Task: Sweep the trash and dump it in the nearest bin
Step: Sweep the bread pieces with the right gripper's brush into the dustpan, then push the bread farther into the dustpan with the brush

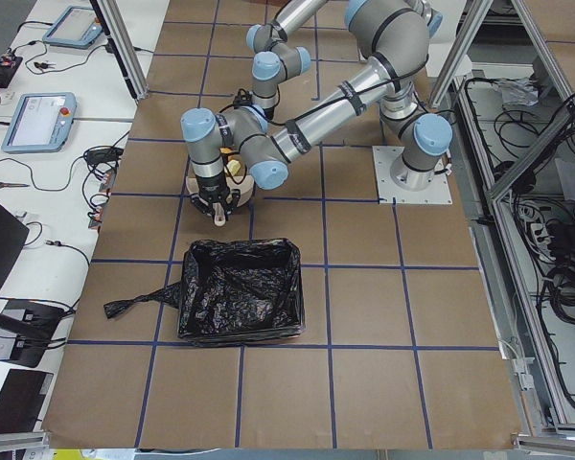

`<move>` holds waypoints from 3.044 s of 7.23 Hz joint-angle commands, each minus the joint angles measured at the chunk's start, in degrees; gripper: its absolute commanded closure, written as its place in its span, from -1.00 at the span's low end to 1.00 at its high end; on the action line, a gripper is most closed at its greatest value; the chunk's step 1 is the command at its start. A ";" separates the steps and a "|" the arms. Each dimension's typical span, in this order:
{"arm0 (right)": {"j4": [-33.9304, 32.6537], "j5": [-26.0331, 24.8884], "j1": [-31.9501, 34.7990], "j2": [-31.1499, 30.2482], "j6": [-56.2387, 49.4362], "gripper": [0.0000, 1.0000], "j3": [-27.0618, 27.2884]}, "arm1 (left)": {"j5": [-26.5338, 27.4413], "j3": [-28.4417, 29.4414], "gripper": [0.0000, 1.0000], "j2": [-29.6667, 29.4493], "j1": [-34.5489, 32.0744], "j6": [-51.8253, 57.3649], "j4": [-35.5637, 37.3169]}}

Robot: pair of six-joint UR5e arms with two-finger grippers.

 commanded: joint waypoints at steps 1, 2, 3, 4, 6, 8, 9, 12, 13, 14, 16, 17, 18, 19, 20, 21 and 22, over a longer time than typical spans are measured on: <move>0.14 0.11 0.79 1.32 0.17 0.90 -2.09 | 0.02 -0.09 1.00 0.09 -0.13 -0.09 -0.03; 0.06 0.38 0.88 1.41 0.17 0.90 -2.36 | 0.20 -0.53 1.00 0.09 -0.57 -0.09 -0.03; 0.06 0.38 1.05 1.59 0.17 0.90 -2.71 | 0.29 -1.14 1.00 0.18 -1.44 -1.14 0.14; -0.03 0.47 1.23 1.94 0.17 0.90 -3.15 | 0.11 -1.32 1.00 0.18 -1.63 -3.50 0.14; -0.03 0.47 1.84 2.90 0.17 0.90 -4.38 | 0.11 -1.24 1.00 0.36 -1.63 -3.08 0.14; -0.03 0.47 2.54 3.26 0.26 0.90 -5.17 | 0.11 -1.33 1.00 0.44 -1.72 -3.26 0.14; -0.03 0.55 2.72 3.35 0.35 0.90 -5.61 | 0.02 -1.33 1.00 0.79 -1.80 -3.43 0.06; 0.05 1.25 3.95 3.79 -0.26 0.89 -6.49 | -0.06 -1.33 1.00 1.06 -1.80 -3.43 0.06; 0.06 2.13 4.30 3.79 -0.44 0.89 -6.49 | -0.06 -1.41 1.00 1.15 -1.80 -3.43 0.06; -0.03 3.53 4.30 3.61 -0.53 0.89 -6.49 | 0.02 -1.41 1.00 1.06 -1.80 -3.43 0.06; -0.64 6.16 4.48 3.52 -0.53 0.89 -6.58 | 0.11 -1.67 1.00 1.15 -1.80 -2.82 0.14; -0.65 6.27 4.48 3.61 -0.53 0.89 -6.93 | -0.41 -1.85 1.00 1.32 -1.54 -2.82 0.14; -0.65 6.27 4.48 3.70 -0.62 0.89 -6.93 | -2.24 -1.85 1.00 1.24 -1.45 -2.73 -0.03; -0.56 6.35 4.48 3.70 -0.53 0.89 -6.93 | -4.44 -1.68 1.00 1.15 -1.10 -2.64 -0.73; -0.65 7.14 4.48 3.52 -0.36 0.89 -6.93 | -7.24 -1.76 1.00 1.06 -0.58 -2.56 -0.91; -0.65 7.15 4.48 3.35 -0.36 0.89 -6.93 | -7.44 -1.68 1.00 1.06 -0.23 -2.56 -0.91; -0.56 7.15 4.48 3.09 -0.27 0.89 -6.93 | -7.53 -1.68 1.00 0.89 0.13 -2.56 -1.26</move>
